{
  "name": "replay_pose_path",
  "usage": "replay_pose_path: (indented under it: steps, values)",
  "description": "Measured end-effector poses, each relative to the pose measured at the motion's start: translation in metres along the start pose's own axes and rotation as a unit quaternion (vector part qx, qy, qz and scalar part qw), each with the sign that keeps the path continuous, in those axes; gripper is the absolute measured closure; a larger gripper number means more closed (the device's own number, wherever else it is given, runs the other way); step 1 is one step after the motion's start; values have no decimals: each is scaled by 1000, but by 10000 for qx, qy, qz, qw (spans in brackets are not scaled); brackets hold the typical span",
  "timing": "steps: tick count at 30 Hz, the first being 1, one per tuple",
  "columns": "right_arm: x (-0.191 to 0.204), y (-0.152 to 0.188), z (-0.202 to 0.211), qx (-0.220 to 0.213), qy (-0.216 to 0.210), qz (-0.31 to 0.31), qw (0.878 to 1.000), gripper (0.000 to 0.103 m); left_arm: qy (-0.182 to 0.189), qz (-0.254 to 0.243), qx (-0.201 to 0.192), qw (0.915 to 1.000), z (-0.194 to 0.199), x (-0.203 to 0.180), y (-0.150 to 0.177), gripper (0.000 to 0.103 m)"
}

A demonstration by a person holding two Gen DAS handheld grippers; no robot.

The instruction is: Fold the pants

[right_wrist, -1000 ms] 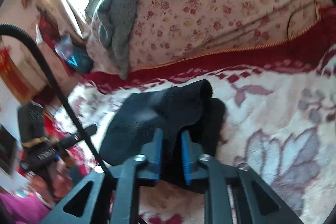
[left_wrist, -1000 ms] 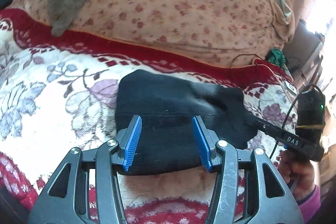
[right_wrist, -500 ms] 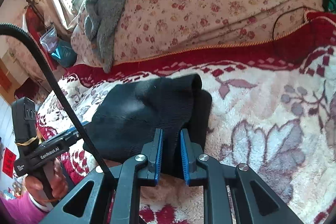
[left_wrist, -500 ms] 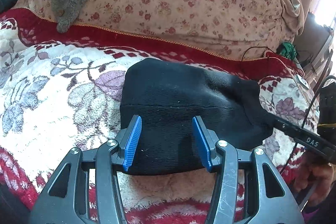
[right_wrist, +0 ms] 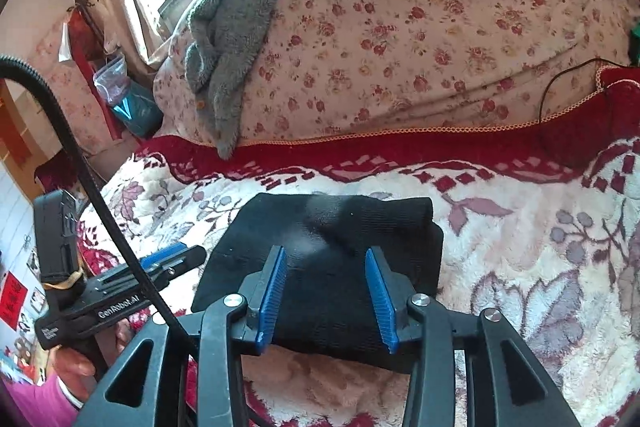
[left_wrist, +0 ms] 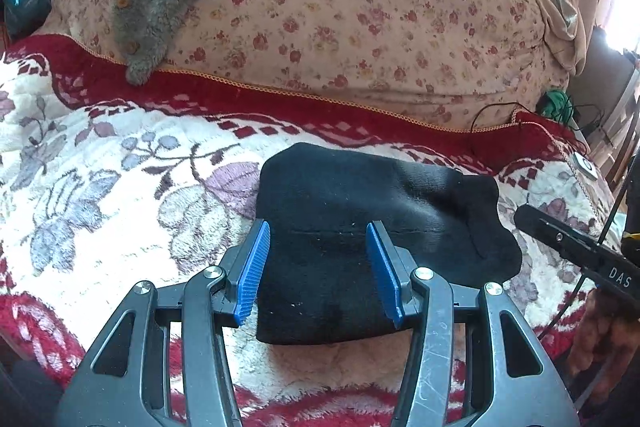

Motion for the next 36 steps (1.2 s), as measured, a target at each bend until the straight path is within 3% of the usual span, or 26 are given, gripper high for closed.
replay_pose_path:
  steps: [1,11,22,36]
  values:
    - [-1,1,-1,15,50,26,10000,53,14,3,6,10000,-1,1,0,53]
    - [-45,14,-6,185,282,-550,9979,50,56,262,384,9989,-17,15,4,53]
    - [-66,20,-22,288,215,-917,9951,44,113,333,571,9977,-36,18,4,53]
    - [-80,30,-47,443,-378,-1550,9862,32,414,422,447,9973,-40,12,-3,44]
Point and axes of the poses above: each gripper's, at about its wrist camera, not at the fingertips, and z roughly against the way its jaws point, x to its left, y to its underside, the point moved 3 cm from there along -z, roughly the way its jaws point, and after that the axes turned 9 degrees about -y, right-handed, at the moved point
